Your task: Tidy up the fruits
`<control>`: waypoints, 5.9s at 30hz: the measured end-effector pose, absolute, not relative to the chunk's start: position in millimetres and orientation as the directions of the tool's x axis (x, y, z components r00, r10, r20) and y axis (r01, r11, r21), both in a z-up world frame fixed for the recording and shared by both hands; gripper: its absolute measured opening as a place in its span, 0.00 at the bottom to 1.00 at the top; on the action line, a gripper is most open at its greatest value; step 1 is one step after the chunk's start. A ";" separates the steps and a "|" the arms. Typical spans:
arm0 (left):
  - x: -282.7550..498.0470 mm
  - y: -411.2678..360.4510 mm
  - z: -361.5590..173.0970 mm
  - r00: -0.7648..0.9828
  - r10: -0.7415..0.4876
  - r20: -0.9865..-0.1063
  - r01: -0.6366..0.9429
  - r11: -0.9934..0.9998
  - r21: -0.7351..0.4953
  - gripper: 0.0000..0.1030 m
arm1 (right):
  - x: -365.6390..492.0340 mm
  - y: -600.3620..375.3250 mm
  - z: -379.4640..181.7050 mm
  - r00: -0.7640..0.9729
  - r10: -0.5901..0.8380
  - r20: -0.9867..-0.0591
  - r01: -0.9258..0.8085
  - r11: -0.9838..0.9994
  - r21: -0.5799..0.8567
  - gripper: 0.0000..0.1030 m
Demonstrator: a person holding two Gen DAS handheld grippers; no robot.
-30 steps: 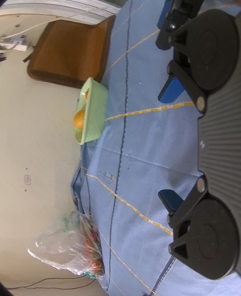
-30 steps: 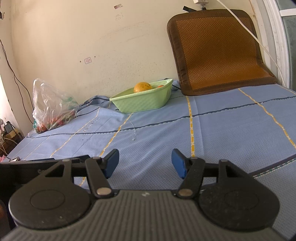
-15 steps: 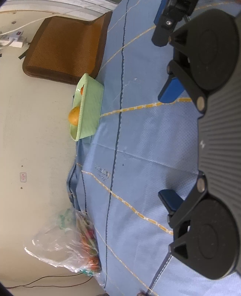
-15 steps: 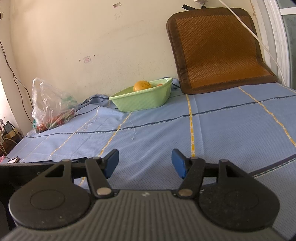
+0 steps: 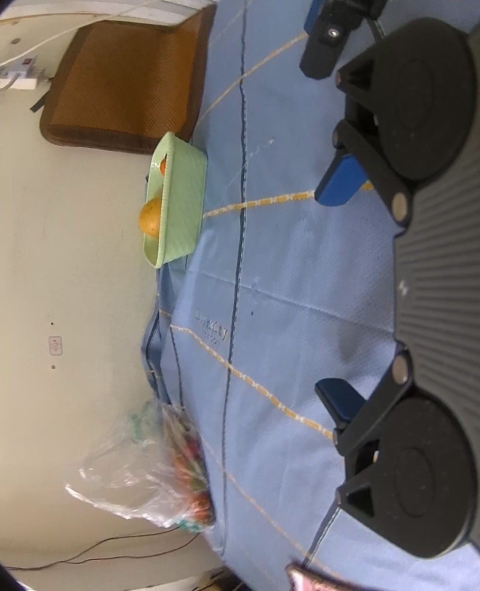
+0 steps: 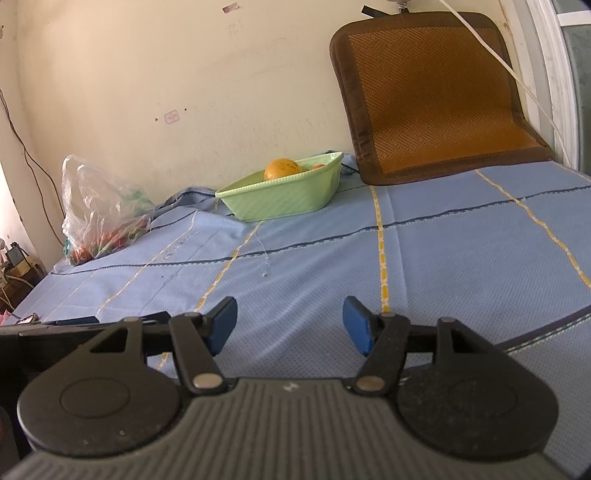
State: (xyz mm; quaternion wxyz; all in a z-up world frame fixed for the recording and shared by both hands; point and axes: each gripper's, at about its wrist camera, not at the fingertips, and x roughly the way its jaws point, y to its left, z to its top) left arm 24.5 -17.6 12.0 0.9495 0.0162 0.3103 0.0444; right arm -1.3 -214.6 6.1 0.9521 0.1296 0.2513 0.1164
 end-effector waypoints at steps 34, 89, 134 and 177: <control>18.1 -27.1 13.6 0.813 0.139 -0.566 -0.083 0.989 0.123 1.00 | 2.4 -219.5 7.7 0.846 0.291 -0.448 -0.146 0.933 0.330 0.65; 18.9 -21.1 13.6 0.810 0.067 -0.582 -0.041 0.997 0.058 1.00 | 3.8 -218.6 5.2 0.842 0.287 -0.457 -0.143 0.935 0.324 0.66; 18.6 -23.3 13.9 0.810 0.067 -0.583 -0.037 0.997 0.064 1.00 | 4.2 -218.6 5.6 0.842 0.288 -0.457 -0.145 0.935 0.323 0.66; 14.6 -24.3 17.3 0.825 0.062 -0.562 -0.025 0.997 0.072 1.00 | 4.6 -218.4 5.3 0.842 0.287 -0.457 -0.145 0.936 0.322 0.69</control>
